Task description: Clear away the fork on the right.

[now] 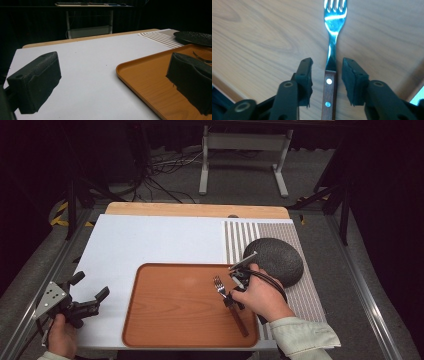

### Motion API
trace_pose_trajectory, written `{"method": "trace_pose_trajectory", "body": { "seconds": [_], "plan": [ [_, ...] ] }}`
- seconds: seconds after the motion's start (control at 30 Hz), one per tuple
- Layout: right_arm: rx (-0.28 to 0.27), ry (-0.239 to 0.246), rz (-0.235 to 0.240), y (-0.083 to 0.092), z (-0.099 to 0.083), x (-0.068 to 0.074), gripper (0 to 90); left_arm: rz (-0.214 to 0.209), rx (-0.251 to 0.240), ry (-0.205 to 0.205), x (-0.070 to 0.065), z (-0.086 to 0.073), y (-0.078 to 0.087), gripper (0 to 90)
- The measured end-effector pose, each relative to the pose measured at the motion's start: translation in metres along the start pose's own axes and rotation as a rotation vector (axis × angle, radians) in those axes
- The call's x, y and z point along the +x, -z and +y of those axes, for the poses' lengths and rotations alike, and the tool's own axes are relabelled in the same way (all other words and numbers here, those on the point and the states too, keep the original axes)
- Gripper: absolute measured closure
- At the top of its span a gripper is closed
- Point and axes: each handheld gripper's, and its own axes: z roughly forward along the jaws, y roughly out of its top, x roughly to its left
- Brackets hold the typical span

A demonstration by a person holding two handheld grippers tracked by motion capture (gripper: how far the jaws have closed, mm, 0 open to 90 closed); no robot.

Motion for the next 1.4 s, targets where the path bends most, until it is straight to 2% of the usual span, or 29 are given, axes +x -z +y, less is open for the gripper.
{"method": "trace_pose_trajectory", "body": {
  "seconds": [0.13, 0.23, 0.33, 0.47, 0.53, 0.67, 0.8, 0.87, 1.1, 1.17, 1.3, 1.33, 1.37, 1.4],
  "plan": [
    [-0.092, 0.069, 0.005, 0.007, 0.000, 0.003, 44.5, 0.000, 0.000, 0.000, 0.000, 0.000, 0.000, 0.3],
    [-0.184, 0.160, 0.012, 0.011, 0.002, 0.004, 32.3, 0.000, 0.001, 0.000, 0.000, 0.000, 0.000, 0.3],
    [-0.255, 0.224, 0.022, 0.014, 0.004, 0.006, 23.0, 0.000, -0.001, 0.000, 0.000, 0.000, 0.000, 0.3],
    [-0.318, 0.326, 0.010, 0.017, 0.006, 0.006, 19.4, -0.001, -0.003, 0.002, 0.000, 0.000, 0.000, 0.3],
    [-0.326, 0.339, 0.008, 0.017, 0.006, 0.006, 19.4, 0.000, -0.003, 0.000, 0.000, 0.000, 0.000, 0.3],
    [-0.382, 0.424, 0.023, 0.017, 0.008, 0.008, 19.4, 0.001, -0.001, -0.001, 0.000, 0.000, 0.000, 0.3],
    [-0.430, 0.489, 0.054, 0.016, 0.010, 0.011, 23.0, -0.001, 0.003, -0.001, 0.000, 0.000, 0.000, 0.3],
    [-0.444, 0.505, 0.065, 0.014, 0.012, 0.011, 27.1, -0.001, 0.003, -0.001, 0.000, 0.000, 0.000, 0.3],
    [-0.440, 0.652, 0.053, 0.005, 0.021, 0.012, 39.0, 0.000, -0.001, 0.001, 0.000, 0.000, 0.000, 0.3],
    [-0.440, 0.666, 0.056, 0.004, 0.022, 0.012, 41.6, -0.001, 0.002, -0.001, 0.000, 0.000, 0.000, 0.3],
    [-0.419, 0.731, 0.052, -0.006, 0.027, 0.012, 55.2, -0.001, 0.000, -0.002, 0.000, 0.000, 0.000, 0.3],
    [-0.410, 0.754, 0.039, -0.008, 0.028, 0.012, 59.9, -0.001, 0.000, -0.002, 0.000, 0.000, 0.000, 0.3],
    [-0.387, 0.793, 0.004, -0.012, 0.030, 0.013, 69.8, -0.001, -0.001, -0.002, 0.000, 0.000, 0.000, 0.3],
    [-0.373, 0.810, -0.011, -0.013, 0.030, 0.013, 74.0, -0.001, -0.001, -0.002, 0.000, 0.000, 0.000, 0.3]
  ]
}}
